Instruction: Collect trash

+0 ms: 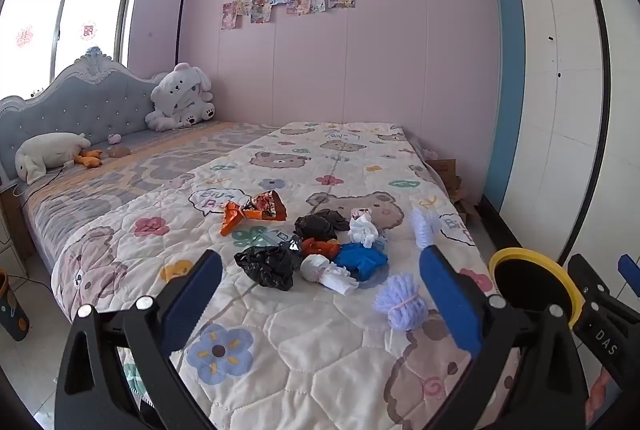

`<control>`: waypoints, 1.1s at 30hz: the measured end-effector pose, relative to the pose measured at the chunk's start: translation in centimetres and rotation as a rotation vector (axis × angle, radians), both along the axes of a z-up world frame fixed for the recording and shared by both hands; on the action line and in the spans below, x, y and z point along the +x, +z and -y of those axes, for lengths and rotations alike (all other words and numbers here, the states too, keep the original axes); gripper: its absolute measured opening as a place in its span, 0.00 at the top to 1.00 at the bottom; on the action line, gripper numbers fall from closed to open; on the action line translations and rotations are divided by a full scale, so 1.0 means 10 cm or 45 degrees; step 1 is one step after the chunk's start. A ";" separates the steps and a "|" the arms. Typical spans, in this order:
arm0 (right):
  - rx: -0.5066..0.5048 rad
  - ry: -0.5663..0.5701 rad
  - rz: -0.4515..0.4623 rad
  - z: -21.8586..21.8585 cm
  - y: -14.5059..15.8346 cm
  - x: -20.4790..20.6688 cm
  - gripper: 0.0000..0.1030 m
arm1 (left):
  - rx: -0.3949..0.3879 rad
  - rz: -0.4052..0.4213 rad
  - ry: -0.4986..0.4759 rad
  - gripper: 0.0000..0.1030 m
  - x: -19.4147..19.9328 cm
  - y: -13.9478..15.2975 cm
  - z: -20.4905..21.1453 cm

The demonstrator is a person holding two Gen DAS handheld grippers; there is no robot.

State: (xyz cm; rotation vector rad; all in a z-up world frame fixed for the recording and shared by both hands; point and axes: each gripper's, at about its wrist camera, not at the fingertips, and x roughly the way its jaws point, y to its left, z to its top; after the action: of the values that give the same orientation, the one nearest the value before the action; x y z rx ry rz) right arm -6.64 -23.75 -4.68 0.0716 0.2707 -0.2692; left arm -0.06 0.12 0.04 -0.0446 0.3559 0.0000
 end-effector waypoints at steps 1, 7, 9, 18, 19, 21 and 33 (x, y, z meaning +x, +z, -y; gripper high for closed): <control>0.001 0.001 -0.002 0.00 0.00 0.00 0.08 | 0.000 0.002 0.001 0.07 0.00 0.00 0.00; 0.000 0.000 0.000 -0.01 0.00 0.00 0.08 | 0.000 -0.004 0.006 0.07 0.00 -0.01 -0.01; -0.001 0.000 -0.007 -0.01 -0.01 0.02 0.08 | -0.004 -0.007 0.005 0.07 0.00 -0.02 -0.01; 0.001 0.002 -0.007 -0.01 0.00 0.01 0.08 | -0.003 -0.010 0.006 0.07 0.00 -0.02 -0.03; 0.003 0.002 -0.007 -0.01 -0.01 0.01 0.08 | -0.005 -0.010 0.006 0.07 0.00 -0.01 -0.03; 0.001 0.002 -0.006 -0.01 -0.01 0.01 0.08 | -0.006 -0.012 0.007 0.07 0.01 -0.02 -0.03; 0.002 0.004 -0.008 -0.03 0.00 0.01 0.08 | -0.003 -0.017 0.010 0.07 0.03 -0.04 -0.04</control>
State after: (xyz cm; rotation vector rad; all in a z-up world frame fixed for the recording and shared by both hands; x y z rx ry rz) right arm -6.52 -23.42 -4.69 0.0719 0.2772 -0.2660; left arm 0.22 0.49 -0.39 -0.0486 0.3691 0.0075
